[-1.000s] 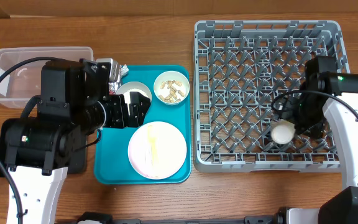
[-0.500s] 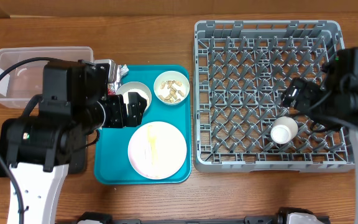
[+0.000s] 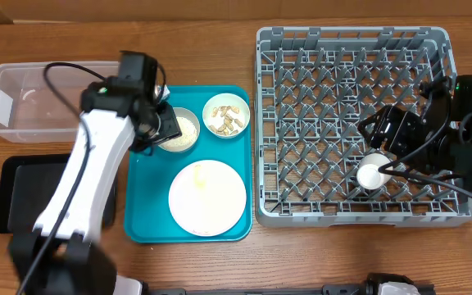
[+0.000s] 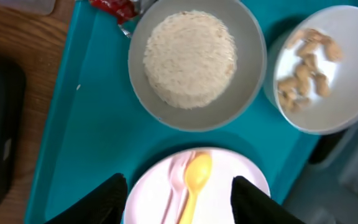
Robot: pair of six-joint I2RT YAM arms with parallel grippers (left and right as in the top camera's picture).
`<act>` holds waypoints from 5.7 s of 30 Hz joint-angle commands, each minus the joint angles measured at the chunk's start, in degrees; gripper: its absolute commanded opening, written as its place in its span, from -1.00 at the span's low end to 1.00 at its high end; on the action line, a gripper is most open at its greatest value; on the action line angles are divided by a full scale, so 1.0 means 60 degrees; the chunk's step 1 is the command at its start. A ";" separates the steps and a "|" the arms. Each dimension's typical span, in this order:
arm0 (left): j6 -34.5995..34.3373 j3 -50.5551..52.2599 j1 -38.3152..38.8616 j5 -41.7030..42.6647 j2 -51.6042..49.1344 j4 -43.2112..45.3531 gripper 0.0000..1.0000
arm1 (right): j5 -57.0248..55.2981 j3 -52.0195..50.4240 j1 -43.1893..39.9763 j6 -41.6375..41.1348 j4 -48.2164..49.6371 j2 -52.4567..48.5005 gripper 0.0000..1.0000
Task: Sort waste into correct bins and load items into the dishwasher rack
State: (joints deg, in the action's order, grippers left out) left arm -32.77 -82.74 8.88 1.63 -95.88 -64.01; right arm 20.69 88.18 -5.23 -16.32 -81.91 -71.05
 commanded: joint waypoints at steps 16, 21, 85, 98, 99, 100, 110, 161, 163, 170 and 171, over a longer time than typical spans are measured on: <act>-0.2025 0.0069 -0.0058 -0.0925 -0.2109 0.0670 0.14 | 0.0066 0.0189 -0.0033 0.0510 -0.0237 0.0044 0.53; -0.2044 0.0069 -0.0058 -0.0838 -0.2164 0.0561 0.09 | 0.0076 0.0189 -0.0022 0.0743 -0.0310 0.0044 0.53; 0.0178 -0.1173 -0.2120 -0.1089 0.6492 -0.3585 1.00 | -0.3417 0.0073 1.0051 -0.3789 0.5209 -0.8615 -0.87; 0.0178 -0.1173 -0.2120 -0.1089 0.6492 -0.3585 1.00 | -0.5093 0.1271 1.0025 -0.3646 0.3322 -0.7410 -0.92; 0.0182 -0.1173 -0.2120 -0.1089 0.6492 -0.3581 1.00 | -0.5140 0.1457 1.0021 -0.3501 0.3166 -0.7220 -0.92; 0.0182 -0.1173 -0.2120 -0.1089 0.6492 -0.3585 1.00 | -0.5246 0.1672 1.0021 -0.3410 0.3005 -0.7002 -0.92; 0.0178 -0.1173 -0.2120 -0.1089 0.6484 -0.3581 1.00 | -0.6193 0.2371 0.8801 -0.2652 0.2299 -0.5297 -0.89; 0.0178 -0.1173 -0.2120 -0.1089 0.6481 -0.3581 1.00 | -0.3942 -0.1807 1.0433 -0.2710 0.6801 -0.6164 0.05; 0.0178 -0.1173 -0.2120 -0.1089 0.6481 -0.3581 1.00 | -0.4011 -0.1821 1.0564 -0.2714 0.7005 -0.6349 0.05; 0.0178 -0.1173 -0.2120 -0.1089 0.6481 -0.3581 1.00 | -0.3767 -0.1818 1.0648 -0.2812 0.7235 -0.7431 0.04; 0.0178 -0.1173 -0.2120 -0.1089 0.6481 -0.3581 1.00 | -0.3650 -0.1818 1.0648 -0.2776 0.7337 -0.7515 0.03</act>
State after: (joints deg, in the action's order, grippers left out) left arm -32.60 -89.41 -3.53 -3.75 -57.01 -85.58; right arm -1.98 77.34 58.65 -32.67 -38.79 -114.10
